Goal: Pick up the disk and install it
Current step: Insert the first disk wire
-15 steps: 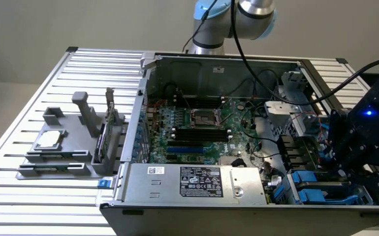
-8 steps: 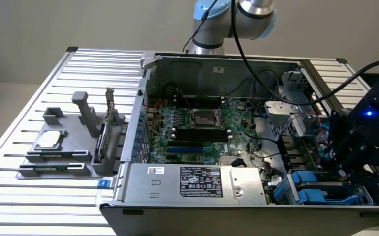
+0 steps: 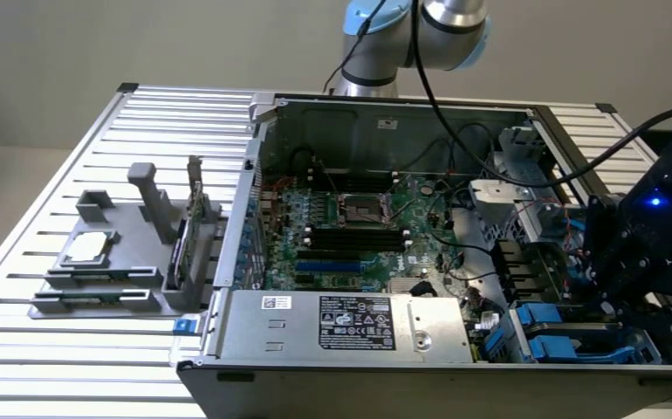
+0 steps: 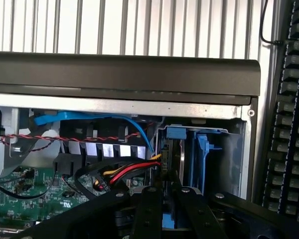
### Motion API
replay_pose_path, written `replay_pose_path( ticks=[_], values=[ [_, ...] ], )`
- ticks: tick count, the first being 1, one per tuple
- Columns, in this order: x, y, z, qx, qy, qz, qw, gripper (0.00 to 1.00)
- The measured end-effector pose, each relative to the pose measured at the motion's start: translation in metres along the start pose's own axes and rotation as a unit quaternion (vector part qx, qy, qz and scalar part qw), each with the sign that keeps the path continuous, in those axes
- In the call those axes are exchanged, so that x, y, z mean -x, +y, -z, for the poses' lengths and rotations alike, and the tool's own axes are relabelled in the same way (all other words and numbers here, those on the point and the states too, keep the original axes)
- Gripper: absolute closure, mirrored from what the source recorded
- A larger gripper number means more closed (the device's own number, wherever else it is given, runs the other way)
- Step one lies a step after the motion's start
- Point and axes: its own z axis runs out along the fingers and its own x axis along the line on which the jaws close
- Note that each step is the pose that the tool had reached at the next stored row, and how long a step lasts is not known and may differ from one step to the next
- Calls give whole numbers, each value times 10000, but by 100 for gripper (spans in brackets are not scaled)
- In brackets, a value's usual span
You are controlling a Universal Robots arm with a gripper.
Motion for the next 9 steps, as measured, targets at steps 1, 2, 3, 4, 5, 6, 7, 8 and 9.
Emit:
replay_pose_path(
  ticks=[1,2,3,4,5,6,7,8,9],
  values=[
    [0,1,0,0,0,-6,10000,83],
    [0,2,-1,1,-1,-12,10000,83],
    [0,3,-2,2,-2,-20,10000,83],
    [0,3,-2,2,-3,-28,10000,83],
    [0,4,-3,3,-3,-38,10000,83],
    [0,4,-4,3,-4,-46,10000,83],
    [1,4,-6,4,-5,-55,10000,83],
    [1,4,-7,5,-5,-64,10000,83],
    [1,4,-9,5,-6,-73,10000,83]
  ],
)
